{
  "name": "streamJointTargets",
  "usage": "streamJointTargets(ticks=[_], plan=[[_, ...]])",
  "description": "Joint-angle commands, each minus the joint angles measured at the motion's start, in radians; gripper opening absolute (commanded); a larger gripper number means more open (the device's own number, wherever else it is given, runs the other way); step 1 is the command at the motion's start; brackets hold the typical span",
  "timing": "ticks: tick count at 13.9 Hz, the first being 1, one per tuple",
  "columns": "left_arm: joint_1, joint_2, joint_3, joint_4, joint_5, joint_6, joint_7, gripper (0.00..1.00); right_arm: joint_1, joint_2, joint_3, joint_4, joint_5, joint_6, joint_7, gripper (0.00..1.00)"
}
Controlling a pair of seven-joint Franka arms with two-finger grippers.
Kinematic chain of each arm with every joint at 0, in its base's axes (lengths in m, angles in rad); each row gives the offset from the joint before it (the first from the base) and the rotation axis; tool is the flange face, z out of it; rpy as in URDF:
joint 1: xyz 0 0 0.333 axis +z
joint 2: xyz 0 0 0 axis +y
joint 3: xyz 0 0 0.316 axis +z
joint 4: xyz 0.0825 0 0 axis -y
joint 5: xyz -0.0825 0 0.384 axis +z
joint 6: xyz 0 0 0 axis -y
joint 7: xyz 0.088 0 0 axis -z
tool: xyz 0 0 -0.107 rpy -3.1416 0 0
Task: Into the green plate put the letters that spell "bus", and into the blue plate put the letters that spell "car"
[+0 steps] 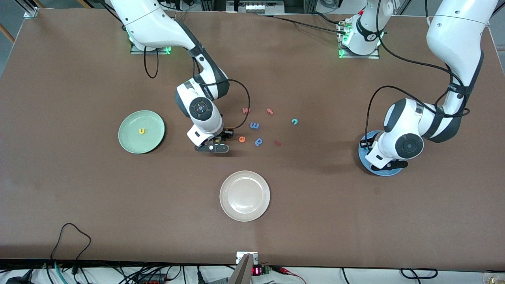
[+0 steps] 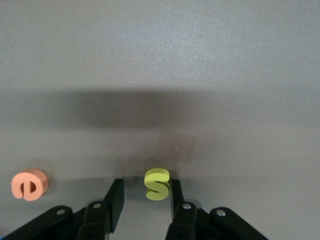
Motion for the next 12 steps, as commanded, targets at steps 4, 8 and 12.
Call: streamJointTargets(ticks=[4,8,12], plan=[[-0.003,-0.003,-0.298,-0.008,0.006,-0.006,-0.190,1.00,0.004,-0.001,-0.004,-0.015,-0.006,0.000,-0.010,0.46],[-0.008,-0.009,-0.376,-0.204,0.012,0.315,-0.264,1.00,0.003,0.000,-0.003,-0.017,-0.006,0.000,-0.010,0.16],[-0.127,-0.003,-0.366,-0.256,0.082,0.413,-0.267,1.00,-0.002,-0.001,-0.005,-0.017,-0.006,0.000,-0.010,0.00]])
